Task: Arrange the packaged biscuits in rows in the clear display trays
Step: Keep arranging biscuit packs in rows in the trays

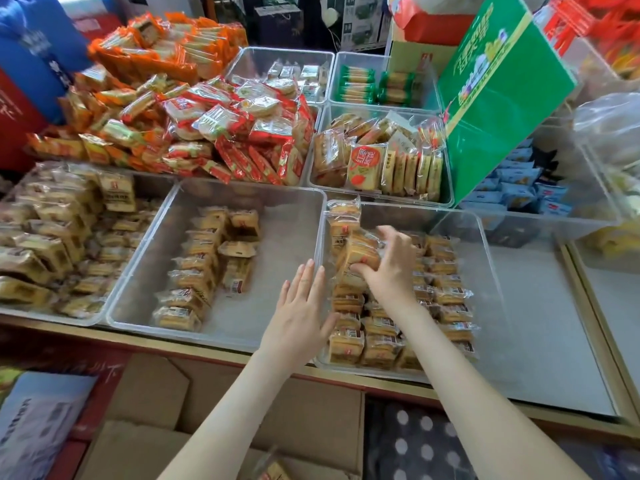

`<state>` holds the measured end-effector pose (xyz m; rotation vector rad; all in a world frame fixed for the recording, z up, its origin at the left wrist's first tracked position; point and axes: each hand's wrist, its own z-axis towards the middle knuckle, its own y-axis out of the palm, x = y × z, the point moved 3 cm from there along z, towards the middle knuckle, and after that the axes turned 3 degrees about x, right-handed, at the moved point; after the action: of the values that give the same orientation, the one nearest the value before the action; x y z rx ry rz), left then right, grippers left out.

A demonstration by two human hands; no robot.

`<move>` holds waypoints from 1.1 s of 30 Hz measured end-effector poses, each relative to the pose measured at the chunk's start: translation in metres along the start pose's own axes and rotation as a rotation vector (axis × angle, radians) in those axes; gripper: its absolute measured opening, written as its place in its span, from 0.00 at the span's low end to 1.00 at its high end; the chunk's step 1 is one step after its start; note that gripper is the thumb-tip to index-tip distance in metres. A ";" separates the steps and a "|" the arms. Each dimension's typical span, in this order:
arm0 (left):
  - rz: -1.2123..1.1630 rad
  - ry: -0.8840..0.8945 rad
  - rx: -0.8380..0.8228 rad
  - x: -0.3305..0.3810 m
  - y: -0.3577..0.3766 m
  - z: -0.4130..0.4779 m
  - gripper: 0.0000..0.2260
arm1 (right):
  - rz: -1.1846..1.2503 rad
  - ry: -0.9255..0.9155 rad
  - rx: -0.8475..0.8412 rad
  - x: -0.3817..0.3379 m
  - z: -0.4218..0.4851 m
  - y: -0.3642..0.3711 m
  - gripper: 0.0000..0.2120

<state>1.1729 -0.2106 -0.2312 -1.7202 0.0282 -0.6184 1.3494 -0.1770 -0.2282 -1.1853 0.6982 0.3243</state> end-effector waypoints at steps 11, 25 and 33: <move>-0.190 0.025 -0.005 -0.003 -0.011 -0.002 0.32 | 0.145 0.280 -0.227 -0.018 -0.008 0.030 0.33; 0.297 -0.189 0.168 -0.241 -0.091 -0.030 0.33 | -0.510 -0.328 -0.683 -0.152 -0.024 0.188 0.60; 0.117 -0.143 0.127 -0.251 -0.089 -0.032 0.36 | -0.716 -0.378 -0.554 -0.152 0.006 0.229 0.48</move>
<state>0.9173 -0.1303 -0.2420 -1.6230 -0.0112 -0.4011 1.1058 -0.0695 -0.2956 -1.7496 -0.1877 0.1235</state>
